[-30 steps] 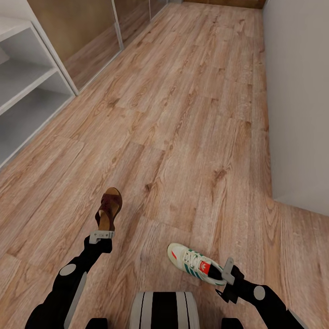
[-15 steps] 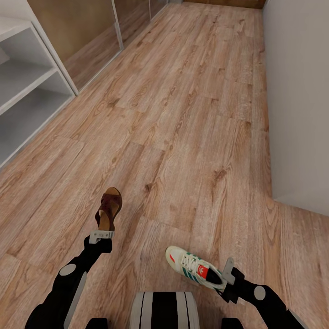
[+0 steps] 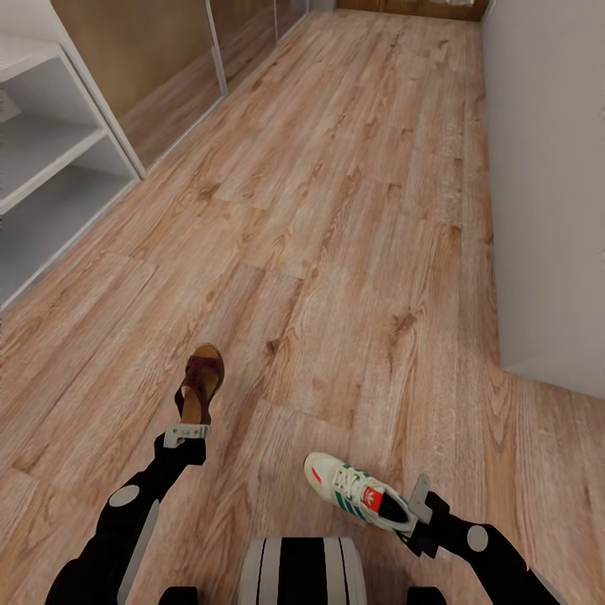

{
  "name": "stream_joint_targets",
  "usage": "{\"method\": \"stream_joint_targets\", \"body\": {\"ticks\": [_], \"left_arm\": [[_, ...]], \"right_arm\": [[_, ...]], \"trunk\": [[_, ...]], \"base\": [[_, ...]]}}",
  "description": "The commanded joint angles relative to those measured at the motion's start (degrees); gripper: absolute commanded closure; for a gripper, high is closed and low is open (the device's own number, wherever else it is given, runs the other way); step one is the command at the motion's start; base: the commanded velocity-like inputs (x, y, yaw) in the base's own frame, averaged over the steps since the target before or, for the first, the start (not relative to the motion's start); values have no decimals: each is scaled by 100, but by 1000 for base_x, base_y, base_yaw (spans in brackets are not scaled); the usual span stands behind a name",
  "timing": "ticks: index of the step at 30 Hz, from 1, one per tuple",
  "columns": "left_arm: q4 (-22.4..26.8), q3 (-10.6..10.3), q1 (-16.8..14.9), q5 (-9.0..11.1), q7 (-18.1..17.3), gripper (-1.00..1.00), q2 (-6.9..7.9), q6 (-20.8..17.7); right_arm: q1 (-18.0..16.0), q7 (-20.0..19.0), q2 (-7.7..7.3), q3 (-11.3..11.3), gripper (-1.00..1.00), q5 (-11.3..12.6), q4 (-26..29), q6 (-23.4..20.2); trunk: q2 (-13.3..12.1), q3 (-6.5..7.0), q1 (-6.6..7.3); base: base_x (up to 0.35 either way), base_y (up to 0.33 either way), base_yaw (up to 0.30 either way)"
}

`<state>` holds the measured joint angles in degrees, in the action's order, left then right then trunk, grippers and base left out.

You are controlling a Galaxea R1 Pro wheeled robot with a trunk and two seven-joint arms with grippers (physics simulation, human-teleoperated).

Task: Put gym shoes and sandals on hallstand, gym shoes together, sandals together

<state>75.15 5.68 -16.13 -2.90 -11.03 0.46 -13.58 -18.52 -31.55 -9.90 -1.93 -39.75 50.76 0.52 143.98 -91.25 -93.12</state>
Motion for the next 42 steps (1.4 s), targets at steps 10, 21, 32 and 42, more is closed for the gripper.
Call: {"method": "stream_joint_targets", "body": {"ticks": [10, 21, 32, 42], "left_arm": [[62, 20, 4, -52, -48, 100, -2, -33], [131, 29, 13, -55, -48, 100, 231, -365], [132, 65, 5, -58, -7, 100, 285, -433], [25, 898, 19, -55, 88, 100, 279, -377]], "right_arm": [[-2, -1, -4, -9, 100, -42, 13, 12], [-3, 10, 84, -26, 100, -2, 273, 28], [-2, 26, 823, 346, 100, 932, 1210, 14], [1, 2378, 1734, 920, 100, 1884, 1499, 18]], "trunk": [[-12, 219, 26], [-27, 463, 55], [-42, 706, 83], [-55, 928, 109]], "base": [[0, 0, 0], [0, 0, 0], [0, 0, 0], [0, 0, 0]]}}
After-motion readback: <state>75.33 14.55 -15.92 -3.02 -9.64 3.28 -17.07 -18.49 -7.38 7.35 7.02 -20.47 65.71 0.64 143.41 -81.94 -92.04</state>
